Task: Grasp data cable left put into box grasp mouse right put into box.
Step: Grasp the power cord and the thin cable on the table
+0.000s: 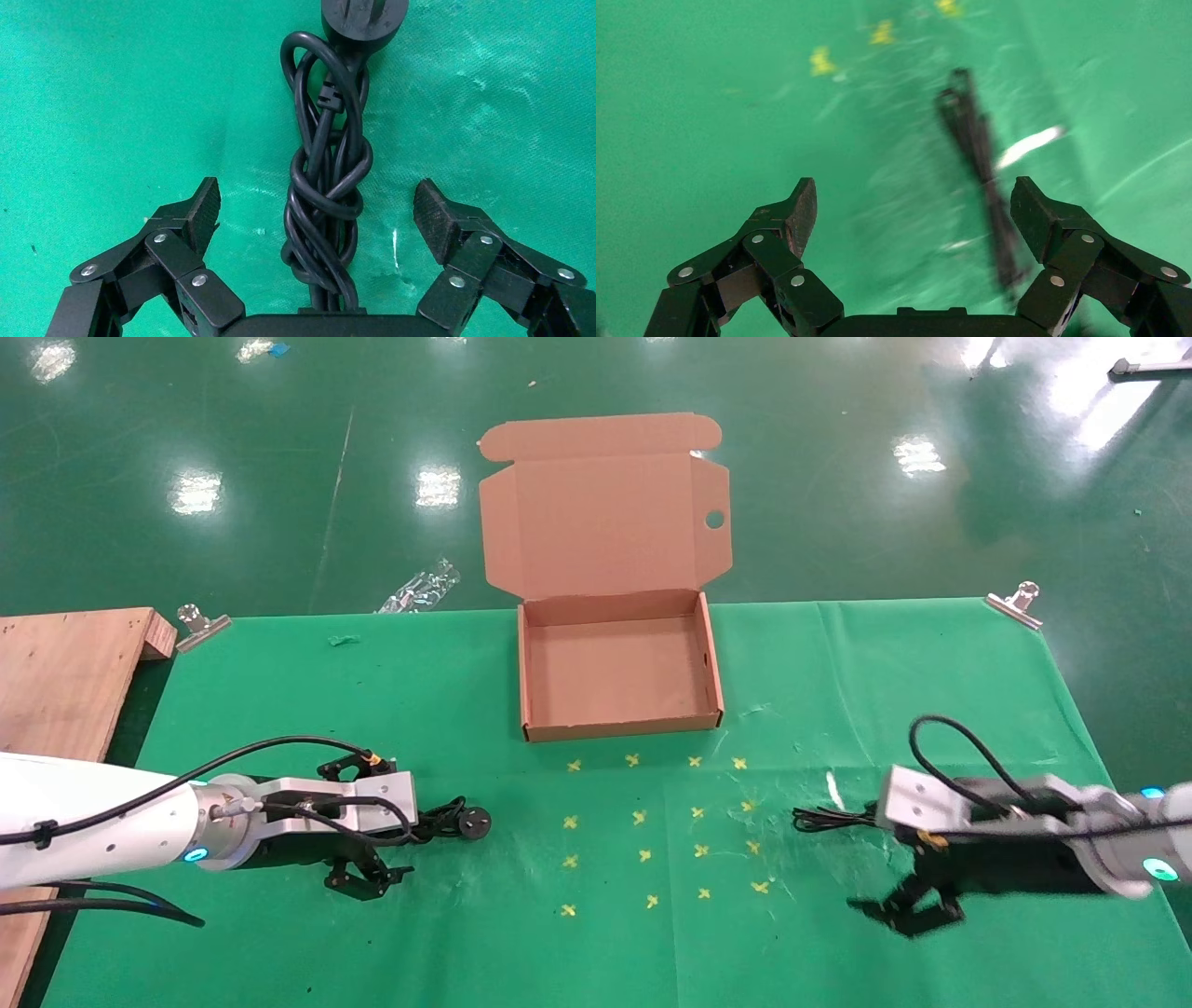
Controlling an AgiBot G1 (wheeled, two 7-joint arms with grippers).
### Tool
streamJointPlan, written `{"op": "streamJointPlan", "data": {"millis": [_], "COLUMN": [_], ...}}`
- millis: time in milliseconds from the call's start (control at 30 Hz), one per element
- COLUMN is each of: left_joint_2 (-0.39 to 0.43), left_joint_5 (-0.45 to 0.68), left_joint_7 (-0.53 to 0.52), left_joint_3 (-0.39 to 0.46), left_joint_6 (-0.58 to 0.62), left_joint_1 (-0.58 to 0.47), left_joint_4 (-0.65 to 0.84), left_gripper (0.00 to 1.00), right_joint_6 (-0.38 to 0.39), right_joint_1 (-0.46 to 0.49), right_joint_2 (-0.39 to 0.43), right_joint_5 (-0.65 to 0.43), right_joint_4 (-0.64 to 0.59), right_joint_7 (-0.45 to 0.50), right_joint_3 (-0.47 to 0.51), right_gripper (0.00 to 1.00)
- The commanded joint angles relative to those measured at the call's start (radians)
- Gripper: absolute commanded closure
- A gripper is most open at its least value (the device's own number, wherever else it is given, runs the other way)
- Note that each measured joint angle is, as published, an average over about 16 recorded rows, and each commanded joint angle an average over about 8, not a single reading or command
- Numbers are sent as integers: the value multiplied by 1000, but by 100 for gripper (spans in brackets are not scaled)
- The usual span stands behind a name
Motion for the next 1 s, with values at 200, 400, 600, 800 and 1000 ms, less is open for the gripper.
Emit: {"op": "streamJointPlan", "data": {"millis": [200, 400, 600, 800, 1000], "left_joint_2": [0, 0, 0, 0, 0], "left_joint_5": [0, 0, 0, 0, 0], "left_joint_7": [0, 0, 0, 0, 0], "left_joint_3": [0, 0, 0, 0, 0], "left_joint_6": [0, 0, 0, 0, 0], "left_joint_1": [0, 0, 1, 1, 1], "left_joint_4": [0, 0, -1, 0, 0], "left_gripper": [0, 5, 80, 100, 100], "right_joint_6": [34, 60, 80, 81, 78], "right_joint_1": [83, 114, 127, 128, 125], "right_joint_2": [-91, -135, -154, -155, -151], "right_joint_5": [-54, -56, -43, -39, -40], "right_joint_4": [-198, -351, -429, -432, -419], "right_joint_7": [-134, -224, -267, -267, -262], "right_joint_3": [-24, -26, -17, -14, -15], "right_gripper": [0, 0, 52, 100, 100]}}
